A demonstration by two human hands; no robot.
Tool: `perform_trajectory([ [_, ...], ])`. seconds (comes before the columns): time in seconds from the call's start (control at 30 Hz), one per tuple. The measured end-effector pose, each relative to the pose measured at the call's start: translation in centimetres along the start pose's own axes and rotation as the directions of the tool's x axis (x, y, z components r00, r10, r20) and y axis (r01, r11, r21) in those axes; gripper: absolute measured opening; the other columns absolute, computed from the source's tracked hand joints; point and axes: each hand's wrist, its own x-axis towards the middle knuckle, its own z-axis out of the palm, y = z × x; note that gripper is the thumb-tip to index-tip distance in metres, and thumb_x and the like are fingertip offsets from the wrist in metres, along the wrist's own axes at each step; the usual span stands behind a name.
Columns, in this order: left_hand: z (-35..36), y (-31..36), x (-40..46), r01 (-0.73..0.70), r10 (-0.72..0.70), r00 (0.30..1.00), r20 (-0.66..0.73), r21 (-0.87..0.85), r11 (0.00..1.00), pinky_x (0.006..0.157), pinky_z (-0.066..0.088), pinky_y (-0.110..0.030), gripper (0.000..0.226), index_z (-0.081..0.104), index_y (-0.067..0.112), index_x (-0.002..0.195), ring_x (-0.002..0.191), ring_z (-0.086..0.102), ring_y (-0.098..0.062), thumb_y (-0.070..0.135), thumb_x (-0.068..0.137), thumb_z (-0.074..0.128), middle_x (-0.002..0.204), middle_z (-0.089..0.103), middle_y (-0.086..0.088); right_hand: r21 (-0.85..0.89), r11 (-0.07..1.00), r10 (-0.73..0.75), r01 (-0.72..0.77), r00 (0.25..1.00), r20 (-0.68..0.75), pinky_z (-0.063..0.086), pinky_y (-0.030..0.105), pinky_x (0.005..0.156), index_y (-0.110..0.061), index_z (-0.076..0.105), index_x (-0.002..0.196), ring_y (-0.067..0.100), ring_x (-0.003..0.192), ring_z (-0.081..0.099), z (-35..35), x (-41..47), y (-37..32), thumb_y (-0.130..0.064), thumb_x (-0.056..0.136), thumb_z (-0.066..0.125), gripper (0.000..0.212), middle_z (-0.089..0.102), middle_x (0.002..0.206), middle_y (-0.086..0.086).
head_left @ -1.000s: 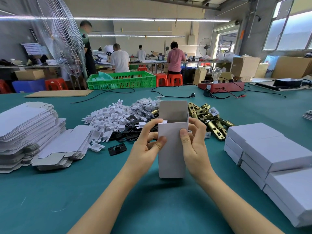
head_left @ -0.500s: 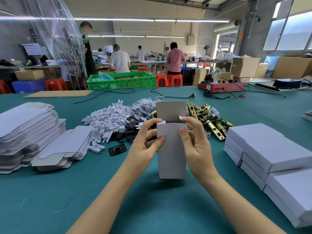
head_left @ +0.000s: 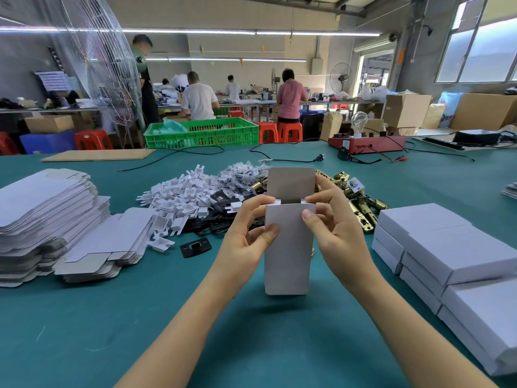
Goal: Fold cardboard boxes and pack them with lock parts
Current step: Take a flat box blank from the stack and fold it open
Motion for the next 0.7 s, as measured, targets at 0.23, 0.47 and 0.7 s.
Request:
perform_trajectory([
  [0.23,-0.06,0.15,0.08,0.022,-0.022,1.000,-0.004,-0.007,1.000,0.091,0.054,-0.043,0.042,0.053,0.038,0.113,0.095,0.068,-0.016,0.000,0.097,0.053,0.115,0.065,0.009,0.036,0.998,-0.052,0.053,0.998,-0.022,0.047,0.032,0.089,-0.030,0.051,0.093,0.021,0.118,0.054,0.35,0.03,-0.13,0.001,0.091,0.056,0.032,0.048,0.132,-0.007],
  [0.47,0.10,0.25,0.18,0.031,-0.031,1.000,-0.006,-0.031,0.999,0.091,0.054,-0.042,0.040,0.050,0.030,0.120,0.098,0.069,-0.017,-0.003,0.097,0.051,0.115,0.066,0.010,0.096,0.995,-0.032,0.033,0.999,-0.019,0.046,0.020,0.081,-0.032,0.043,0.099,0.013,0.097,0.059,0.70,-0.06,-0.25,0.006,0.093,0.051,0.039,0.053,0.106,-0.016],
  [0.7,0.16,0.06,0.09,0.026,-0.026,0.999,-0.019,-0.024,0.999,0.089,0.055,-0.036,0.042,0.052,0.039,0.119,0.098,0.070,-0.019,0.004,0.097,0.054,0.117,0.067,0.009,0.023,0.997,-0.075,0.076,0.997,-0.026,0.048,0.028,0.077,-0.034,0.052,0.108,0.018,0.101,0.055,0.70,-0.12,-0.83,0.000,0.093,0.052,0.037,0.051,0.110,-0.003],
])
